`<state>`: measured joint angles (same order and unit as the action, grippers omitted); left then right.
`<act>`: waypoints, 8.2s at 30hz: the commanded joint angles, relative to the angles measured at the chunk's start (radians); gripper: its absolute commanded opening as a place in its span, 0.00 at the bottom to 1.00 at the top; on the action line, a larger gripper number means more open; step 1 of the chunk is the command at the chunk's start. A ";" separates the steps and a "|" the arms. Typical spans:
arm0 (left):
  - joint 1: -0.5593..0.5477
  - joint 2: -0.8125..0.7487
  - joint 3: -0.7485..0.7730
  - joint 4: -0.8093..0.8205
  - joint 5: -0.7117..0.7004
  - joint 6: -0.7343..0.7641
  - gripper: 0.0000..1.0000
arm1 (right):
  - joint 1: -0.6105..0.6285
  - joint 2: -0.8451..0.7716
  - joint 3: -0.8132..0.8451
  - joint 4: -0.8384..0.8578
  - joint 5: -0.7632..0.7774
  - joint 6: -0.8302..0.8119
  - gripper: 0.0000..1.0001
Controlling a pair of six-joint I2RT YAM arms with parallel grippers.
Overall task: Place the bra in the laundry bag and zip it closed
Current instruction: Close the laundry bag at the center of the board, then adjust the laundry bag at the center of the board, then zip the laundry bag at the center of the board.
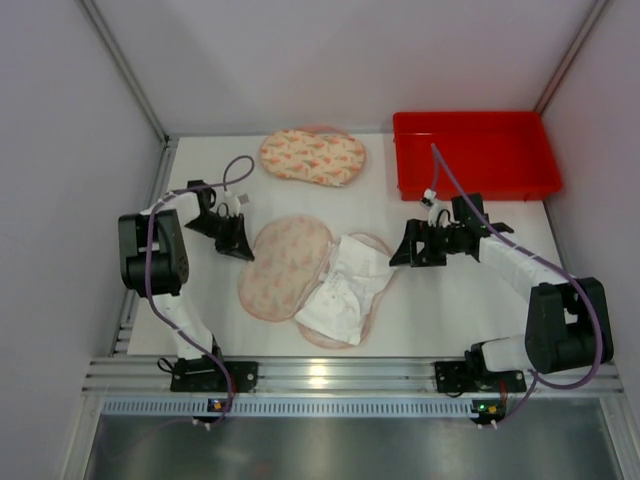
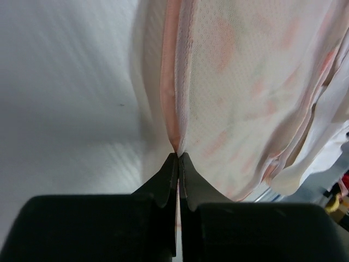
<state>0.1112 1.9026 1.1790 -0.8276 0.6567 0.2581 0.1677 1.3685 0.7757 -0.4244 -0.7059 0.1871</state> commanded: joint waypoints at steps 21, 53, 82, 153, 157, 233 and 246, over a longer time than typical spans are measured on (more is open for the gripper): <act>-0.273 -0.379 0.116 -0.010 0.097 -0.163 0.00 | -0.013 0.023 0.039 0.039 -0.056 0.005 0.89; -0.742 -0.167 -0.117 0.199 -0.332 -0.133 0.40 | -0.091 0.060 0.206 0.035 -0.009 -0.008 0.91; -0.020 -0.580 -0.013 -0.215 -0.050 0.208 0.68 | 0.371 0.842 0.970 0.458 0.215 0.143 0.54; -0.326 0.336 0.815 -0.018 -0.129 -0.164 0.39 | 0.188 0.228 0.021 0.415 -0.122 0.152 0.41; -0.219 0.148 0.777 -0.021 -0.180 -0.203 0.43 | 0.207 0.210 0.022 0.441 -0.119 0.150 0.41; -0.306 0.199 0.110 0.045 -0.166 -0.250 0.00 | 0.386 0.454 -0.194 1.017 -0.241 0.606 0.81; -0.248 0.153 0.111 0.047 -0.103 -0.212 0.11 | 0.386 0.491 -0.038 0.968 -0.169 0.612 0.05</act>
<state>-0.1642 2.0579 1.2900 -0.9287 0.6521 -0.0174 0.5426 1.9171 0.6655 0.5617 -0.9409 0.8513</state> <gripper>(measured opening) 0.098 0.107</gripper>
